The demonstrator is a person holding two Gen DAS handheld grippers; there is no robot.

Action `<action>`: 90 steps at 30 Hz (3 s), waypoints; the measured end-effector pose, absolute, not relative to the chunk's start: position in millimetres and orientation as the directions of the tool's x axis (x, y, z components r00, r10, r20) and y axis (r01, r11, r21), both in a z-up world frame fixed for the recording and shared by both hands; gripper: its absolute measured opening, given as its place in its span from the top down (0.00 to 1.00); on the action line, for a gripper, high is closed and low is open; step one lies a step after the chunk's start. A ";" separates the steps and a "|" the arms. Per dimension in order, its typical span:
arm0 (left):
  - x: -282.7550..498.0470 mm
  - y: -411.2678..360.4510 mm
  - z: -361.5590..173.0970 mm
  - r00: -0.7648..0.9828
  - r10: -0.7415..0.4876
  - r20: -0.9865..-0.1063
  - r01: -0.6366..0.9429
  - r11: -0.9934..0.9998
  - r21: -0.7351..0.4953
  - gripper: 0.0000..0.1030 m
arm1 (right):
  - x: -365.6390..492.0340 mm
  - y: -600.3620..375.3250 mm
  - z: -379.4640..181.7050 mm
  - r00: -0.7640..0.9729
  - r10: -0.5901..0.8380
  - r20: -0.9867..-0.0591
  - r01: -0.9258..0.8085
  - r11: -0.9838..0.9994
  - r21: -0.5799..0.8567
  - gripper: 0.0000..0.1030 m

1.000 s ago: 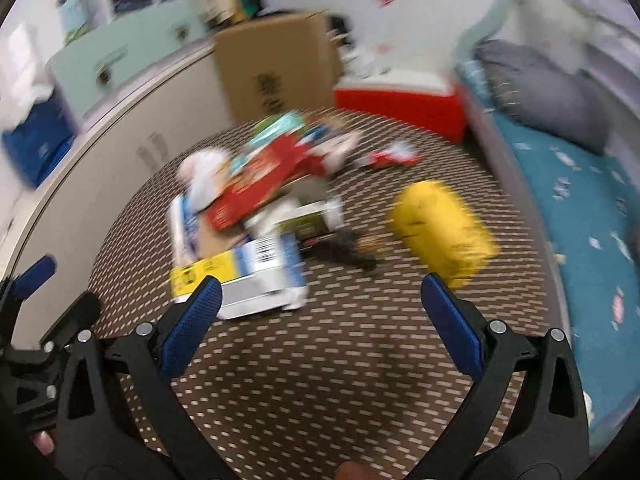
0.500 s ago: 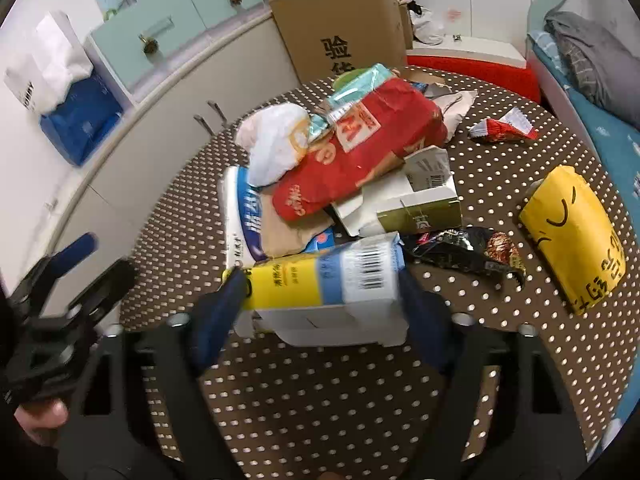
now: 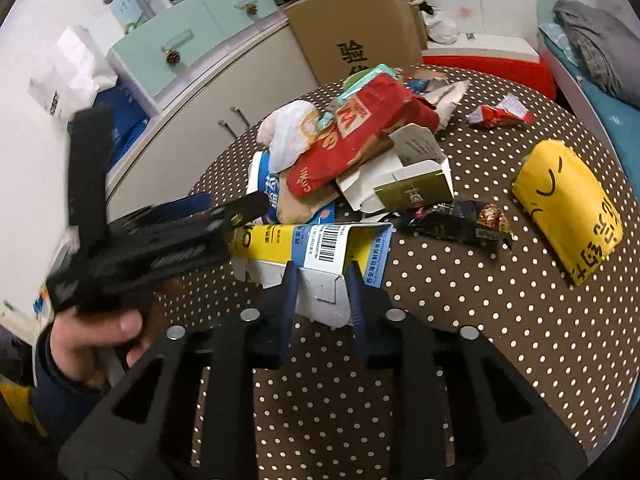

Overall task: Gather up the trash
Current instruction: 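Grasp the yellow-white carton with the right tool while the left tool grasps the beige cloth, then lift the beige cloth with the left tool while the right tool lifts the carton, then carry both items over the blue bin and open both tools to drop them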

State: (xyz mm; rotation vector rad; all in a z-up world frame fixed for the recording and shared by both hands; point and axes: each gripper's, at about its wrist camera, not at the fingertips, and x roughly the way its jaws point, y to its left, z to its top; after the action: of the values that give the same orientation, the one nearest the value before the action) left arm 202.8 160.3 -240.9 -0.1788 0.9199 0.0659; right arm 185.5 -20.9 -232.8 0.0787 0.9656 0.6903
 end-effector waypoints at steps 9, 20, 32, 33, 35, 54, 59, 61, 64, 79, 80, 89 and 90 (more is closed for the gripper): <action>204.0 170.3 -251.0 0.592 -0.083 -0.802 -0.142 0.968 -0.205 0.76 | 185.0 -11.0 -237.7 0.309 0.649 -0.695 -0.564 0.713 0.415 0.81; 158.5 183.2 -248.1 0.600 -0.046 -0.798 -0.150 0.974 -0.169 0.77 | 156.6 -9.2 -230.3 0.249 0.696 -0.674 -0.634 0.643 0.430 0.83; 137.6 183.6 -243.0 0.589 0.056 -0.806 -0.141 0.989 -0.035 0.71 | 143.9 -39.7 -225.8 0.326 0.627 -0.708 -0.565 0.729 0.387 0.85; 135.4 183.6 -242.5 0.593 0.087 -0.801 -0.161 0.987 -0.011 0.59 | 143.2 -38.0 -225.6 0.330 0.625 -0.708 -0.567 0.731 0.381 0.74; 128.3 182.7 -233.8 0.627 0.123 -0.769 -0.172 0.985 0.017 0.40 | 142.4 -34.6 -225.1 0.338 0.621 -0.707 -0.567 0.734 0.373 0.48; 148.9 138.1 -255.2 0.586 0.015 -0.810 0.138 0.983 0.118 0.87 | 163.1 -35.1 -234.3 0.374 0.596 -0.711 -0.485 0.779 0.397 0.92; 142.0 154.9 -231.3 0.628 -0.062 -0.776 0.082 0.997 -0.012 0.94 | 157.0 -51.1 -219.2 0.431 0.616 -0.659 -0.486 0.774 0.405 0.96; 138.5 149.2 -217.1 0.655 -0.078 -0.752 0.086 0.996 -0.028 0.94 | 155.7 -60.7 -213.1 0.452 0.618 -0.644 -0.481 0.776 0.407 0.96; 137.6 139.0 -197.0 0.682 -0.115 -0.722 0.092 0.993 -0.071 0.94 | 151.8 -79.6 -200.9 0.490 0.614 -0.618 -0.468 0.784 0.407 0.96; 155.8 19.6 -162.4 0.699 -0.289 -0.654 0.253 0.955 -0.152 0.94 | 136.0 -174.8 -185.4 0.597 0.563 -0.571 -0.362 0.825 0.435 0.98; 155.9 14.0 -162.0 0.697 -0.296 -0.653 0.261 0.953 -0.153 0.94 | 134.0 -182.0 -183.1 0.609 0.558 -0.563 -0.354 0.827 0.437 0.98; 163.5 -68.1 -155.8 0.639 -0.433 -0.636 0.393 0.894 -0.214 0.94 | 104.9 -279.9 -148.9 0.766 0.413 -0.492 -0.198 0.881 0.430 0.98; 164.8 -81.3 -156.8 0.625 -0.453 -0.635 0.413 0.883 -0.224 0.94 | 101.0 -296.5 -146.5 0.784 0.375 -0.494 -0.163 0.893 0.419 0.98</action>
State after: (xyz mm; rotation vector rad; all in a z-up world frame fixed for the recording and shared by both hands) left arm 164.8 -81.3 -156.8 -0.0581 0.7448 -0.4973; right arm 101.0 -296.5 -146.5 0.3690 0.6039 0.2974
